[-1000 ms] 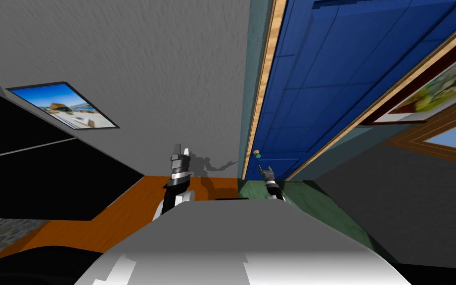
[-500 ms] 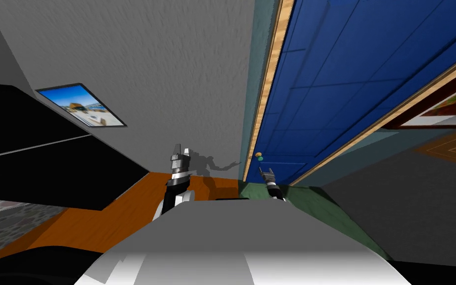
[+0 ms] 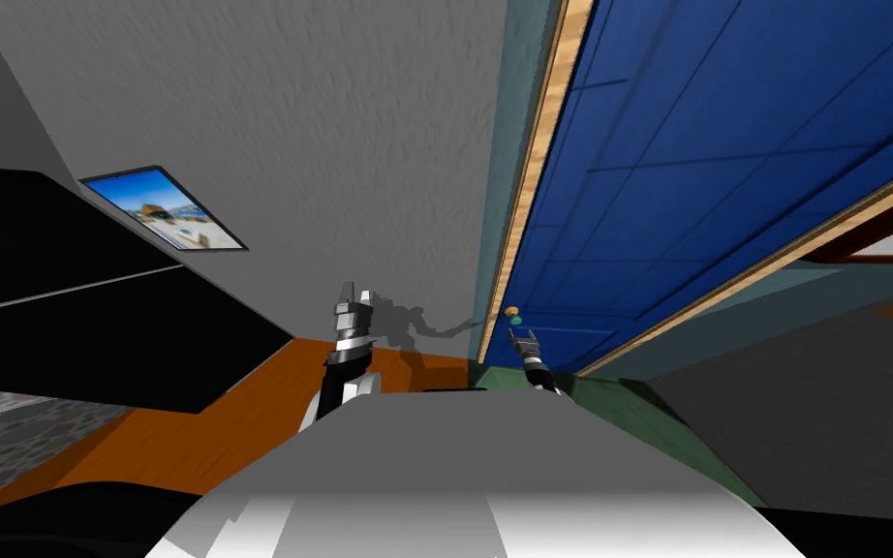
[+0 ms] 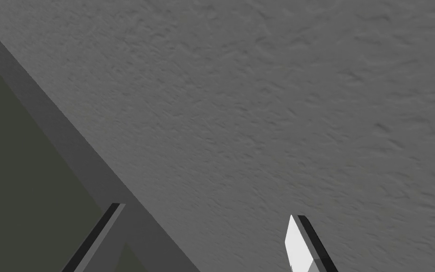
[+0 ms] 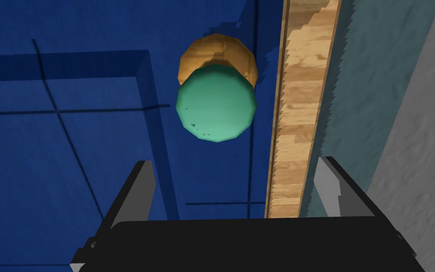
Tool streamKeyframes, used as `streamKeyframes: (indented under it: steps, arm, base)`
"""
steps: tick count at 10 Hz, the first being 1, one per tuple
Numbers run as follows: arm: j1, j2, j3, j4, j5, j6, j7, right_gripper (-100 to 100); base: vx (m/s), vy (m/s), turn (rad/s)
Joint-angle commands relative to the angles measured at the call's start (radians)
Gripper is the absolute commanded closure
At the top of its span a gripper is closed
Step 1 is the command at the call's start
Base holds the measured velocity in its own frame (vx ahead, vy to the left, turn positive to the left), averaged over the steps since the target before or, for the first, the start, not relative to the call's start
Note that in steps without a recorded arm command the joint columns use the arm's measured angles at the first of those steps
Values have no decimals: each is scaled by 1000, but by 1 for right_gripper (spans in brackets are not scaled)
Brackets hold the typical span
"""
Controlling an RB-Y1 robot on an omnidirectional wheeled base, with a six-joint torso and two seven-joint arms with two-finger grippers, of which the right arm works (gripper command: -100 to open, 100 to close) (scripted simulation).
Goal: Pull the door open
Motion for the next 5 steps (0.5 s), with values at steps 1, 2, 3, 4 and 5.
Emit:
streamKeyframes:
  steps: [1,2,3,4,5]
  arm:
    - [-9,3,-17,21,11,-10,-5,-100]
    - [-13,5,-26,30,18,-15,-8,-100]
    - [-17,7,-34,38,23,-18,-10,-100]
    - [-22,9,-41,46,29,-22,-12,-100]
    - [-19,8,-36,41,25,-20,-11,-100]
  base:
    - [202,-12,51]
    - [214,-52,45]
    - [197,-45,28]
    - [195,-50,17]
    - [89,-28,10]
